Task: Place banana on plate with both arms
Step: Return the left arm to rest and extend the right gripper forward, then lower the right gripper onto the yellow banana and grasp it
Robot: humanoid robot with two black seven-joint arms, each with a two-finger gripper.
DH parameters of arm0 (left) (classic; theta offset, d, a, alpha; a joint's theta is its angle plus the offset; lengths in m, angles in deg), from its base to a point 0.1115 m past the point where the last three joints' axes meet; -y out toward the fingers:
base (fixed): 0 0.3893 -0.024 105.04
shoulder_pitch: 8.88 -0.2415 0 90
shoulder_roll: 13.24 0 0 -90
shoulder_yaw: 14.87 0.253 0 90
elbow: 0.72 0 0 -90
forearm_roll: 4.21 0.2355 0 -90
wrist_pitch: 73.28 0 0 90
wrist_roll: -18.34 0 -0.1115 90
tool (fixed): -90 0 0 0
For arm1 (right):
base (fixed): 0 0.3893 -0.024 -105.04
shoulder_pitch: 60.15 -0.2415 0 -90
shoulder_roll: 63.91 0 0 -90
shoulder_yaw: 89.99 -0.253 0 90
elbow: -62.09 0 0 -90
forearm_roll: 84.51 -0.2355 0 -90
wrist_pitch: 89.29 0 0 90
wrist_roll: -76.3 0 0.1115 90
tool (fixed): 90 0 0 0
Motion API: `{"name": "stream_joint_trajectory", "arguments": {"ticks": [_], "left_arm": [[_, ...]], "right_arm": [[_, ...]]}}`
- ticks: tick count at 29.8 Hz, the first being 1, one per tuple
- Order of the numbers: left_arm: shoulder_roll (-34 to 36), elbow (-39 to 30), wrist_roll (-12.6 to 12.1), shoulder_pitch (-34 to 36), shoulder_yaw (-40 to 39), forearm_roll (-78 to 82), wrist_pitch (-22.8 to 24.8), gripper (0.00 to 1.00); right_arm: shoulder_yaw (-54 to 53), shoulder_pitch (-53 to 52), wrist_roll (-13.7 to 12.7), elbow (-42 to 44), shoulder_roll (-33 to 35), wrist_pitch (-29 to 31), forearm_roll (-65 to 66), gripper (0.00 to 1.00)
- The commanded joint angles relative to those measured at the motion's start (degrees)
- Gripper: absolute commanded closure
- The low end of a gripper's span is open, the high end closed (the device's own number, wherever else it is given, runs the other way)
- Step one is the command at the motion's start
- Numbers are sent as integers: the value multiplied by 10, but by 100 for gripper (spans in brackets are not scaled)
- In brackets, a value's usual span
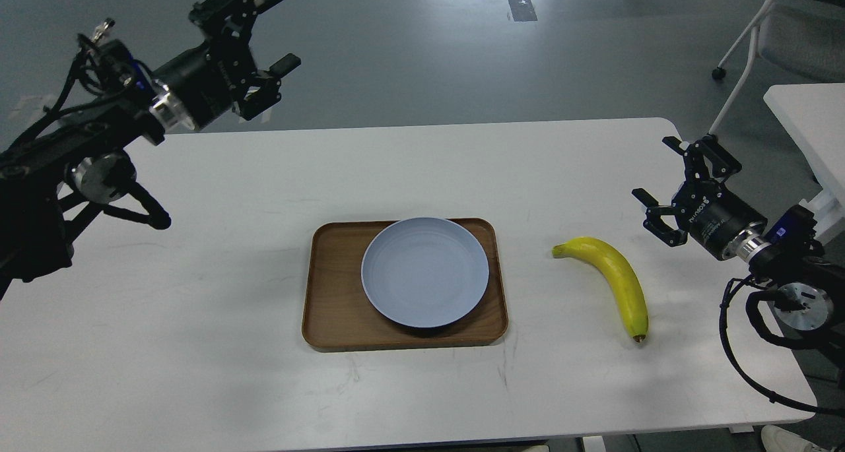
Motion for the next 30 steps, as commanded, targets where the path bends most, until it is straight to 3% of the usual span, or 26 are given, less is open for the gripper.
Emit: {"name": "stream_joint_trajectory", "arguments": {"ticks": [1, 5, 9, 13, 17, 23, 30], "left_arm": [[15, -16, 0, -101, -105, -3, 0, 2], [20, -12, 0, -171, -146, -4, 0, 2], [22, -10, 0, -186, -148, -4, 0, 2], [22, -10, 0, -187, -153, -3, 0, 2], [22, -10, 0, -187, -154, -2, 0, 2], [27, -15, 0, -187, -154, -1, 0, 2], [38, -16, 0, -186, -154, 3, 0, 2]], "right_arm": [[0, 0, 0, -2, 3, 0, 0, 0], [10, -4, 0, -40, 35, 0, 10, 0], [29, -31, 0, -83, 76, 0, 58, 0], [64, -100, 0, -124, 135, 0, 174, 0], [174, -231, 0, -142, 164, 0, 360, 0], [343, -380, 0, -158, 164, 0, 477, 0], [535, -488, 0, -150, 96, 0, 600, 0]]}}
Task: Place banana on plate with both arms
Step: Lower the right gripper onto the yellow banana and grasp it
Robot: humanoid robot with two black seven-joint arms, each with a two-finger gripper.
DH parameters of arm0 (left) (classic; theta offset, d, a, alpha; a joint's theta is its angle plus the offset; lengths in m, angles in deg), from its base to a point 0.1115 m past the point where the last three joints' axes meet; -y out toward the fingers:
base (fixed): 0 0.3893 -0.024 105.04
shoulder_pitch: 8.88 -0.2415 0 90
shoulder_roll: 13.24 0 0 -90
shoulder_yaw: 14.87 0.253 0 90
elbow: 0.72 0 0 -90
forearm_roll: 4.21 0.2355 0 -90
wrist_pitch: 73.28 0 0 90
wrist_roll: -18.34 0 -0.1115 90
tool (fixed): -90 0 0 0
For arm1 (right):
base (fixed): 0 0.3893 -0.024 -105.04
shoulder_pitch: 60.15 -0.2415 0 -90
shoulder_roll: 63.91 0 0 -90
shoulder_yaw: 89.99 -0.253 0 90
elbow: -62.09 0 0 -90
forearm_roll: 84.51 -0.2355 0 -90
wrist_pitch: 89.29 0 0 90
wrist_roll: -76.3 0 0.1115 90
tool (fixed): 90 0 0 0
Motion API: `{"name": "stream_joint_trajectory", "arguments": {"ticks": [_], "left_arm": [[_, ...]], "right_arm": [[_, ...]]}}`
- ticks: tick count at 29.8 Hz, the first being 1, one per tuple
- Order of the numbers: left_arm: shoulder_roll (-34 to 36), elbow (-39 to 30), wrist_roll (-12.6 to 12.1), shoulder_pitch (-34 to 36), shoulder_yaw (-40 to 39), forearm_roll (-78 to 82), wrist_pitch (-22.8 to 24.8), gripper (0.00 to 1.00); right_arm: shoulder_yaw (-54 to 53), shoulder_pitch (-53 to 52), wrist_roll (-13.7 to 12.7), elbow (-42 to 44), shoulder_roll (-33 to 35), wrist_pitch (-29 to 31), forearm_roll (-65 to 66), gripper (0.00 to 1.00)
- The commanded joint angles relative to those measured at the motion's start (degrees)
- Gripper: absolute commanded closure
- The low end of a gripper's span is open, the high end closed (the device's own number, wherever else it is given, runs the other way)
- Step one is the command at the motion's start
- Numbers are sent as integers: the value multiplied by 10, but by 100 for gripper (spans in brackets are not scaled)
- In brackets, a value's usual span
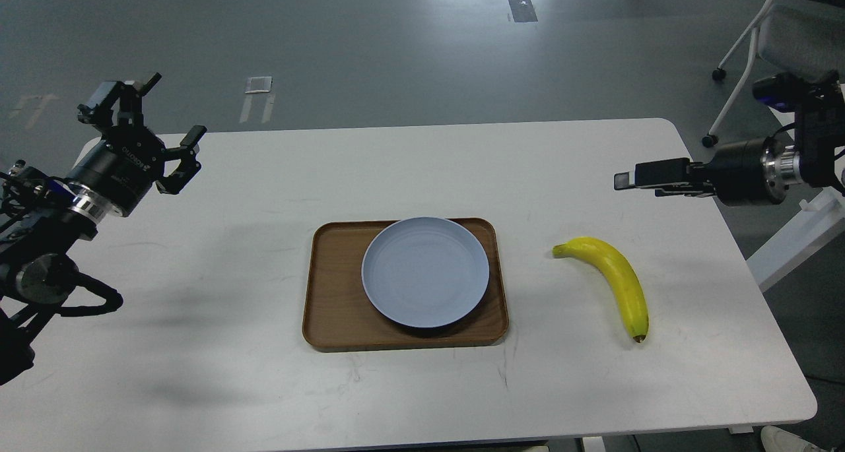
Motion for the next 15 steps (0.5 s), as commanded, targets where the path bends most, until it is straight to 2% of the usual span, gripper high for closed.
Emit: {"name": "stream_joint_trajectory", "arguments": {"ticks": [1, 6, 15], "left_arm": [[6, -1, 0, 1, 0, 2, 0, 2], [7, -1, 0, 1, 0, 4, 0, 2], [5, -1, 0, 1, 1, 4, 0, 2]], "right_arm": [[72, -26, 0, 13, -38, 0, 48, 0], [145, -22, 0, 53, -107, 0, 56, 0], [171, 28, 0, 88, -143, -38, 55, 0]]}}
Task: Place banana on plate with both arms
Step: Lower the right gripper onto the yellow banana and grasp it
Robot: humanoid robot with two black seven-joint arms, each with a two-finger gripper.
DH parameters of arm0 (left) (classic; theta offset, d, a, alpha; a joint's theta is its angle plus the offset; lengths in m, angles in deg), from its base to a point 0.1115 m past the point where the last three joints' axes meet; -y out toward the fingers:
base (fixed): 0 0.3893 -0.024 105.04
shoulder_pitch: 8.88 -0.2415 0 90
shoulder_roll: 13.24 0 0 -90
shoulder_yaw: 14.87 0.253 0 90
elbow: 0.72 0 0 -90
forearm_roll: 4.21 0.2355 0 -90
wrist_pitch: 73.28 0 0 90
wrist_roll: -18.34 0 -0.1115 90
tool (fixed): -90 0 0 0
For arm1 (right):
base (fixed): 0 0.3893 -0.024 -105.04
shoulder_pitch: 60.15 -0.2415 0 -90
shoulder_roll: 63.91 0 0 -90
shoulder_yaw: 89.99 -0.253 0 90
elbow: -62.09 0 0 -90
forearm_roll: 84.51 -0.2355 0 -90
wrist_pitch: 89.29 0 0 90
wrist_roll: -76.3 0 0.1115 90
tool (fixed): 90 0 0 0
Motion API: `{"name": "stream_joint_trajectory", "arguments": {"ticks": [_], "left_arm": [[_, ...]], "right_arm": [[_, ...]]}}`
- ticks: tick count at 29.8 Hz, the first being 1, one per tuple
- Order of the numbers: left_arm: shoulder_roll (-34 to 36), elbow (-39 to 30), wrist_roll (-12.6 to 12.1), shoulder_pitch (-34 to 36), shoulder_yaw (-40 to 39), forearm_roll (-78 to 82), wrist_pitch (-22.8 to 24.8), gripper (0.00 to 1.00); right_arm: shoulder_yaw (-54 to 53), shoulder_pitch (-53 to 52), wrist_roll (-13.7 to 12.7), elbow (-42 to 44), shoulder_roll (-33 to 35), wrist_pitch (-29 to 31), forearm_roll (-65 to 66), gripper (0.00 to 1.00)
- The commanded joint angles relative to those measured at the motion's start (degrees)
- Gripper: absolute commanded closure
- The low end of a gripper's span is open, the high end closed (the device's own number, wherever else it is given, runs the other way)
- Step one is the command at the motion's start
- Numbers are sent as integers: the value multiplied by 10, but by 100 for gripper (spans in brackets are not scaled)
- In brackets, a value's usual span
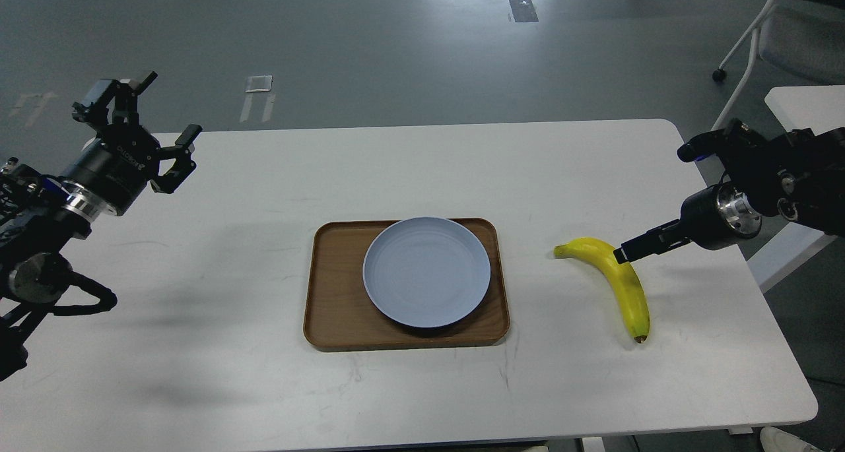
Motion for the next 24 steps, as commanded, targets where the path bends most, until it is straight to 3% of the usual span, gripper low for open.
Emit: {"name": "stream_joint_trajectory", "arguments": {"ticks": [1, 7, 10, 19, 24], "left_arm": [[-1, 0, 0, 0, 1, 0, 0, 2], [0, 0, 0, 0, 1, 0, 0, 2], [0, 0, 0, 0, 1, 0, 0, 2], [7, 0, 0, 0, 0, 0, 0, 2], [8, 0, 0, 0, 0, -1, 0, 2]], "right_arm": [[1, 24, 0, 12, -9, -19, -1, 1], [-2, 39, 0, 17, -22, -37, -2, 4], [-4, 40, 0, 16, -30, -38, -6, 11], [5, 40, 0, 19, -42, -33, -5, 70], [6, 39, 0, 19, -41, -32, -4, 84]]}}
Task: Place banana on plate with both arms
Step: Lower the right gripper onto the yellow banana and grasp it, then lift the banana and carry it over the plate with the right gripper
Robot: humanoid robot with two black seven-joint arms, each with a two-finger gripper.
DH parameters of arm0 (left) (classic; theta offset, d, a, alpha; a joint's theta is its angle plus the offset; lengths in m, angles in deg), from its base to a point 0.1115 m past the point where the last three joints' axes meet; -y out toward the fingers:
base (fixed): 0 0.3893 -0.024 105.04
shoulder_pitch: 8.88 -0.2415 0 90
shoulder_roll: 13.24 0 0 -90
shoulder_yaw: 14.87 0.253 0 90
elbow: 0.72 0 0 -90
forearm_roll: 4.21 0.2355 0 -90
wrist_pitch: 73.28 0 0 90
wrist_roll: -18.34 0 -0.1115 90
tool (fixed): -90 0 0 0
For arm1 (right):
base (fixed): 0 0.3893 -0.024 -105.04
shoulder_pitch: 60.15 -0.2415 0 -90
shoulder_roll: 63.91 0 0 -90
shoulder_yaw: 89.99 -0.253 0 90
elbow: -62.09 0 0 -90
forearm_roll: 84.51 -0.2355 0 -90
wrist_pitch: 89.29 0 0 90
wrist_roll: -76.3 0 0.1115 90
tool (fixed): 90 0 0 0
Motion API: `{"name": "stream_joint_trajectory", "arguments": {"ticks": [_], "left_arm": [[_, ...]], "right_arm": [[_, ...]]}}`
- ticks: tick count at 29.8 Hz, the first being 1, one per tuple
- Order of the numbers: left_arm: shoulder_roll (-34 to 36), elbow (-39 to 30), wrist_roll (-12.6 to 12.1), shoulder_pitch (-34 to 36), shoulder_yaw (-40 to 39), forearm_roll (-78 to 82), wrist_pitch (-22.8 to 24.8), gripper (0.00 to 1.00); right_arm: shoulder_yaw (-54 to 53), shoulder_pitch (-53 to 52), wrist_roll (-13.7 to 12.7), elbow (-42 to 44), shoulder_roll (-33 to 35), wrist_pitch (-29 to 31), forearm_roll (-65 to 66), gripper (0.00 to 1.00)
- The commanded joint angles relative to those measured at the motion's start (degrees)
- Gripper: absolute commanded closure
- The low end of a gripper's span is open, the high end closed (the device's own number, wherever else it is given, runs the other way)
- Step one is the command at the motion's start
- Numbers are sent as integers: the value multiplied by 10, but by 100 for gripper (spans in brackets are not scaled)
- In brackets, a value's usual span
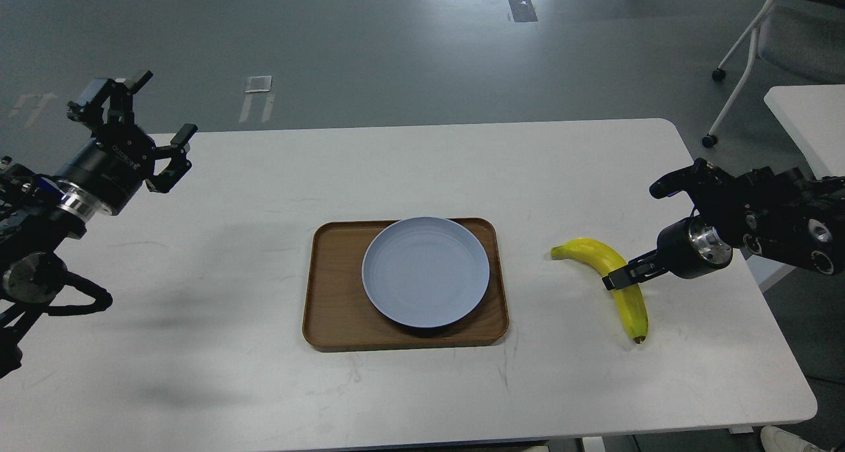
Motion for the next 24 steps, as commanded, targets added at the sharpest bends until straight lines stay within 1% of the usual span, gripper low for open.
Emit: {"name": "stream_joint_trajectory", "arguments": {"ticks": [1, 2, 6, 10, 14, 17, 20, 21, 23, 24], "left_arm": [[0, 0, 0, 0, -1, -1, 0, 2], [0, 0, 0, 0, -1, -1, 0, 2], [3, 0, 0, 1, -2, -1, 0, 2], [4, 0, 0, 1, -2, -1, 0, 2], [4, -1, 0, 2, -3, -1, 0, 2], [4, 0, 0, 2, -3, -1, 0, 2], [5, 0, 0, 3, -4, -2, 0, 2], [6, 0, 0, 3, -4, -3, 0, 2], [9, -1, 0, 3, -4, -3, 0, 2], [11, -1, 0, 3, -4, -3, 0, 2]], "right_arm": [[4, -3, 0, 0, 1, 0, 1, 88], [5, -6, 0, 0, 2, 0, 1, 89], [5, -36, 0, -12, 14, 0, 0, 89], [4, -102, 0, -44, 28, 1, -1, 89], [3, -157, 0, -55, 18, 4, -3, 88], [4, -179, 0, -55, -18, 7, -25, 88], [5, -194, 0, -50, -72, 23, -85, 88], [8, -196, 0, -46, -101, 27, -102, 88], [9, -197, 0, -34, -128, 28, -113, 88], [10, -197, 0, -22, -152, 29, -120, 87]]}}
